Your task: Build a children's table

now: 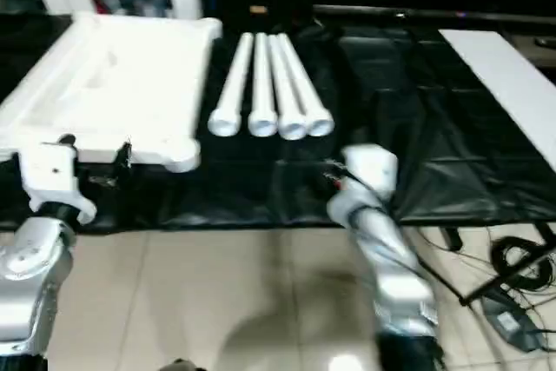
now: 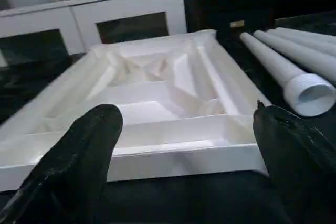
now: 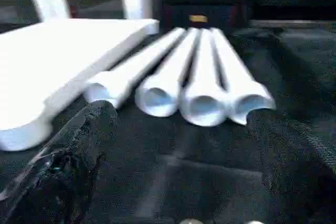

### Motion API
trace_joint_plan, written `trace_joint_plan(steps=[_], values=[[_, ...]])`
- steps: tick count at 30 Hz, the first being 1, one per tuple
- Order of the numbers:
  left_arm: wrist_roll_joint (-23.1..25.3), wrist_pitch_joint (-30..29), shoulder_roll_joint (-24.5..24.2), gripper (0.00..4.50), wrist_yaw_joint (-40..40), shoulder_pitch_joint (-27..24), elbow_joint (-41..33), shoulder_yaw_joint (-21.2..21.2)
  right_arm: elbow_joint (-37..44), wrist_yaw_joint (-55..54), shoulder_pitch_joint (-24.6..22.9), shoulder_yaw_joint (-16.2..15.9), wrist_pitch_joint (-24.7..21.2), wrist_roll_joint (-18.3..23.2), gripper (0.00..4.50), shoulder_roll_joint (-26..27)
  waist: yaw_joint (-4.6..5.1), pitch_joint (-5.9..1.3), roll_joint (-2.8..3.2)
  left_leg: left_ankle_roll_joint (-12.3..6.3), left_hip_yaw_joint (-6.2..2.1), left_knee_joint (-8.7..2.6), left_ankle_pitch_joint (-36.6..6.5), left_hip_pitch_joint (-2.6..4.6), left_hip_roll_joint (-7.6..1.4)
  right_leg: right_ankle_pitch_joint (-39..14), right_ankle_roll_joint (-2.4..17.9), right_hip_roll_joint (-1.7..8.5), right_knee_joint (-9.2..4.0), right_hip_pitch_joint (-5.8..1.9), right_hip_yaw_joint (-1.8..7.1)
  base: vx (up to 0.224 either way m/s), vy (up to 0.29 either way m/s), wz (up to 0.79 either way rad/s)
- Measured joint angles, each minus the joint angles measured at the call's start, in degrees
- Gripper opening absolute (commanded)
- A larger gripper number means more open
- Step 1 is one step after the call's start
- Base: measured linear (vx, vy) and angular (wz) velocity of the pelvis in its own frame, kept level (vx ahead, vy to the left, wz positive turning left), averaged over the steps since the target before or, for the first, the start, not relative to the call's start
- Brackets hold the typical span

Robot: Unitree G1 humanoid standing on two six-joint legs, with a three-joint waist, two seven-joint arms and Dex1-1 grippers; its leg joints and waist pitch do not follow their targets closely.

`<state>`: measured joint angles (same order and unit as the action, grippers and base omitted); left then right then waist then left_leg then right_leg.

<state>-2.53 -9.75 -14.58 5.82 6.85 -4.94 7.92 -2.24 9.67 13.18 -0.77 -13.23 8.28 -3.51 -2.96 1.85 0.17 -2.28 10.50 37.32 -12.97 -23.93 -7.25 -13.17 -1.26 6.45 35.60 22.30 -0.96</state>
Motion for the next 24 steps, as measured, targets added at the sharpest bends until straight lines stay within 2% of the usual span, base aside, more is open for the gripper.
trace_joint_plan(steps=[2, 4, 5, 6, 7, 8, 9, 10, 11, 12, 13, 14, 15, 16, 17, 18, 19, 20, 21, 22, 23, 24], values=[[0.23, 0.00, 0.00, 4.45, -0.21, 0.75, 0.28, -0.13, -1.46, -0.46, 0.07, -0.07, 0.15, -0.41, 4.50, -0.33, -0.22, 0.04, -0.11, -0.69, 1.07, 0.02, 0.22, 0.06, 0.27, 0.55, -0.57, 0.91, -0.76, -0.38, 0.17, -0.087, 0.150, 0.10], [0.68, 0.17, 0.06, 4.45, -0.49, 0.81, 1.09, -0.37, -3.35, -0.36, 0.07, -0.26, 0.37, -1.21, 4.50, -0.80, -0.45, 0.18, 0.10, -1.39, 1.35, 0.45, 0.03, 0.09, 0.63, 1.06, -1.71, 1.45, -2.26, -1.26, 0.30, -0.095, 0.164, 0.06], [1.12, 0.38, 0.04, 4.45, -0.56, 0.80, 1.77, -0.44, -3.95, -0.23, 0.10, -0.43, 0.53, -1.41, 4.50, -0.80, -0.34, 0.30, 0.17, -1.58, 1.40, 0.37, -0.02, 0.22, 0.78, 0.93, -1.82, 1.49, -3.02, -1.58, 0.22, -0.100, 0.181, -0.02], [1.72, 1.19, -0.07, 4.45, -0.89, 0.68, 2.38, -0.51, -4.79, 0.27, 0.34, -1.02, 1.01, -1.70, 4.50, -0.67, 0.33, 0.55, 0.36, -2.09, 1.58, -0.01, 0.22, 0.34, 0.98, 0.11, -0.69, 1.00, -3.23, -1.57, -0.07, -0.101, 0.187, -0.03], [2.22, 1.70, -0.29, 4.45, -1.12, 0.58, 2.69, -0.53, -5.19, 0.67, 0.66, -1.74, 1.22, -1.87, 4.50, -0.33, 1.01, 0.65, 0.30, -2.21, 1.59, -0.48, 0.48, 0.36, 1.23, -1.44, 0.96, 0.88, -1.13, -1.18, -0.92, -0.101, 0.187, -0.03], [3.00, 1.91, -0.55, 4.45, -1.44, 0.68, 2.82, -0.89, -5.28, 0.96, 0.66, -2.23, 1.57, -2.03, 4.50, 0.05, 1.19, 0.69, 0.22, -1.90, 1.65, -0.86, 0.77, 0.37, 1.43, -1.63, 1.38, 0.32, 1.26, -0.67, -2.21, -0.101, 0.153, 0.03], [4.19, 2.22, -0.69, 4.45, -2.06, 0.85, 2.74, -1.26, -5.56, 1.34, 0.85, -2.65, 2.11, -2.29, 4.50, 0.21, 1.15, 0.50, -0.19, -0.57, 1.94, -1.67, 1.56, 0.29, 1.70, -1.43, 1.50, -1.24, 1.86, -0.89, -3.41, -0.103, 0.084, 0.04], [4.67, 2.31, -0.65, 4.45, -2.45, 0.91, 2.71, -1.56, -5.81, 1.52, 1.37, -2.94, 2.39, -2.42, 4.50, 0.22, 1.24, 0.23, -0.71, 0.77, 1.64, -2.76, 2.35, -0.28, 2.57, -1.22, 2.00, -2.11, 1.38, -1.84, -4.66, -0.103, 0.084, 0.04], [4.81, 2.30, -0.47, 4.45, -2.56, 1.31, 2.82, -1.99, -5.86, 1.56, 1.88, -2.96, 2.72, -2.45, 4.50, 0.15, 1.71, 0.06, -1.56, 2.69, -0.04, -4.46, 3.51, -0.63, 4.97, -1.31, 2.95, -2.25, 1.26, -2.57, -5.84, -0.110, 0.038, 0.29], [4.77, 2.29, 0.18, 4.45, -2.63, 1.85, 2.83, -2.20, -6.43, 1.59, 3.11, -2.97, 2.97, -2.46, 4.50, -0.10, 2.06, -0.42, -2.72, 5.74, -1.54, -5.99, 4.03, -1.47, 6.79, -3.45, 4.45, -2.58, 1.04, -2.69, -6.33, -0.080, -0.011, 0.58], [4.77, 2.22, 0.33, 4.45, -2.66, 2.11, 2.87, -2.23, -7.22, 1.59, 3.87, -2.98, 3.37, -2.46, 4.50, -0.04, 2.64, -0.09, -2.34, 9.77, -3.74, -3.01, 1.91, -2.59, 7.46, -3.37, 4.82, -1.91, 0.18, -2.61, -7.56, -0.080, -0.011, 0.58], [4.78, 2.22, 0.39, 4.45, -2.77, 2.00, 2.83, -2.17, -7.77, 1.63, 3.99, -3.16, 3.54, -2.46, 4.50, 0.06, 2.27, 0.74, -1.06, 10.95, -5.99, 5.04, -0.37, -3.08, 5.34, -2.85, 4.82, -1.60, -0.67, -4.58, -10.66, 0.007, -0.013, 0.34], [4.99, 2.21, -0.09, 4.45, -3.01, 1.50, 2.80, -1.87, -8.50, 1.86, 4.11, -3.57, 4.05, -2.42, 4.50, 0.67, 2.34, 1.54, 0.69, 9.41, -6.98, 11.17, -2.91, -1.29, 0.68, -2.83, 4.56, -0.17, -0.91, -7.19, -17.08, 0.007, 0.079, -0.04], [5.16, 2.28, -0.43, 4.45, -3.09, 1.73, 2.57, -1.68, -8.84, 1.95, 4.37, -3.79, 4.40, -2.41, 4.50, 0.90, 3.15, 1.60, 2.15, 7.70, -8.08, 9.32, -6.51, -0.57, -1.81, -3.01, 4.12, 0.39, 0.00, -8.23, -20.55, 0.007, 0.079, -0.04], [5.26, 2.38, -0.93, 4.45, -3.16, 2.35, 2.62, -1.48, -9.39, 1.93, 4.70, -3.85, 4.81, -2.38, 4.50, 1.51, 4.66, 2.02, 2.22, 2.73, -9.45, 8.40, -6.35, -0.85, -0.87, -4.71, 4.99, 0.24, 3.86, -6.96, -18.88, 0.023, 0.092, 0.21], [5.31, 2.43, -0.93, 4.45, -3.21, 2.46, 2.84, -1.22, -10.49, 1.92, 4.65, -3.85, 4.91, -2.34, 4.50, 2.07, 5.14, 1.55, 0.89, 2.99, -10.14, 7.99, -5.42, -1.45, -0.06, -5.83, 5.04, -1.66, 11.38, -3.33, -11.24, 0.015, 0.001, 0.25], [5.42, 2.45, -0.90, 4.45, -3.27, 2.27, 2.92, -1.01, -11.21, 1.91, 4.81, -3.86, 4.93, -2.32, 4.50, 2.47, 4.89, 1.45, 0.78, 3.12, -10.47, 7.43, -4.74, -1.55, -0.15, -6.45, 3.94, -3.25, 13.59, -1.93, -8.52, 0.015, 0.001, 0.25], [5.41, 2.45, -0.92, 4.45, -3.25, 2.30, 3.30, -0.94, -11.62, 1.90, 4.88, -3.86, 4.94, -2.31, 4.50, 2.71, 4.56, 1.33, 0.58, 2.96, -10.64, 6.36, -3.61, -1.56, -0.09, -6.94, 3.06, -4.03, 12.73, -1.25, -6.92, -0.088, -0.050, -0.14], [5.38, 2.45, -0.92, 4.45, -3.15, 2.35, 3.48, -1.06, -11.74, 1.90, 5.04, -3.82, 4.98, -2.32, 4.50, 2.69, 4.13, 1.22, 0.37, 3.24, -10.43, 4.98, -2.38, -1.50, 0.31, -6.73, 2.27, -4.02, 9.79, -0.98, -5.51, -0.117, -0.070, -0.12], [5.35, 2.47, -0.94, 4.45, -3.12, 2.48, 3.49, -1.07, -11.79, 1.88, 5.20, -3.80, 5.05, -2.34, 4.50, 2.68, 3.91, 1.12, -0.14, 3.40, -10.06, 4.13, -1.57, -1.41, 0.98, -6.24, 1.72, -3.46, 6.82, -1.11, -4.18, -0.117, -0.070, -0.12], [5.31, 2.55, -1.07, 4.45, -3.10, 2.71, 3.46, -1.05, -11.96, 1.81, 5.28, -3.80, 5.07, -2.37, 4.50, 2.68, 3.43, 0.98, -1.19, 3.69, -9.27, 3.16, -0.86, -1.17, 2.11, -4.86, 0.79, -2.42, 3.14, -1.71, -2.53, -0.109, -0.109, -0.01], [5.25, 2.72, -0.71, 4.45, -3.09, 2.81, 3.51, -1.12, -12.40, 1.81, 5.44, -3.69, 5.16, -2.38, 4.50, 2.26, 2.40, 0.96, -1.85, 4.07, -8.55, 1.90, -0.27, -0.75, 2.32, -2.99, -1.77, -1.91, 3.50, -1.52, -1.67, -0.109, -0.170, 0.01]])
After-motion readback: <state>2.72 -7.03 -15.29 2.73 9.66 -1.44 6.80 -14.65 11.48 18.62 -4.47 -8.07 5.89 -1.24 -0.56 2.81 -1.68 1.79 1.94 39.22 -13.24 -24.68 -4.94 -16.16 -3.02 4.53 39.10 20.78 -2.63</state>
